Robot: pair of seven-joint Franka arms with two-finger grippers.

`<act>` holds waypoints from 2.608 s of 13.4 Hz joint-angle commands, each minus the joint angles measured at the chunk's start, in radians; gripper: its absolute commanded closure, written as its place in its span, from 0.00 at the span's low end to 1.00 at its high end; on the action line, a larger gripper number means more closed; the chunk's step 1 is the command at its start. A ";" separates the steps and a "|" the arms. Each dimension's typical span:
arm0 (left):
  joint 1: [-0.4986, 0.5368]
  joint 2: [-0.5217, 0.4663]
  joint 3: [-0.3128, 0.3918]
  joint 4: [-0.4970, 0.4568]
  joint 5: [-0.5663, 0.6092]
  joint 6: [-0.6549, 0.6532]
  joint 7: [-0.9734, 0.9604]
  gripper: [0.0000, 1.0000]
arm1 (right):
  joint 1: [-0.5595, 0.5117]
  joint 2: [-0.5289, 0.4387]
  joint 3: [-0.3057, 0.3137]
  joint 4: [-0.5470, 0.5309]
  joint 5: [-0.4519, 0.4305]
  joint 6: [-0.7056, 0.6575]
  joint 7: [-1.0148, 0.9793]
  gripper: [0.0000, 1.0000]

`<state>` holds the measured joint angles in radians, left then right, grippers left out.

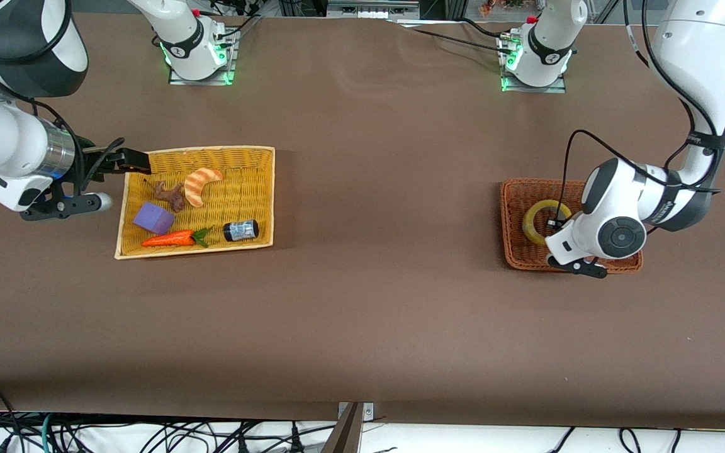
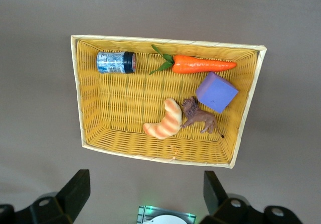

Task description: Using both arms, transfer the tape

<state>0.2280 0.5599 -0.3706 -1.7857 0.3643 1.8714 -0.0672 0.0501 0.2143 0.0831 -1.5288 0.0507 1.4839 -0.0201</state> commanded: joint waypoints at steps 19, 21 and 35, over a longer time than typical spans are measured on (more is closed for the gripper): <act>-0.280 -0.509 0.341 0.198 -0.364 -0.163 0.087 0.00 | 0.004 0.002 0.001 0.016 -0.028 -0.010 -0.011 0.00; -0.273 -0.517 0.335 0.193 -0.364 -0.164 0.095 0.00 | 0.002 0.002 0.001 0.016 -0.029 -0.010 -0.011 0.00; -0.222 -0.597 0.303 0.069 -0.364 -0.087 0.087 0.00 | -0.004 0.004 0.000 0.019 -0.045 -0.013 -0.014 0.00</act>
<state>0.0129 -0.0113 -0.0757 -1.6878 0.0206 1.7683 0.0043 0.0511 0.2145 0.0813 -1.5286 0.0190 1.4839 -0.0201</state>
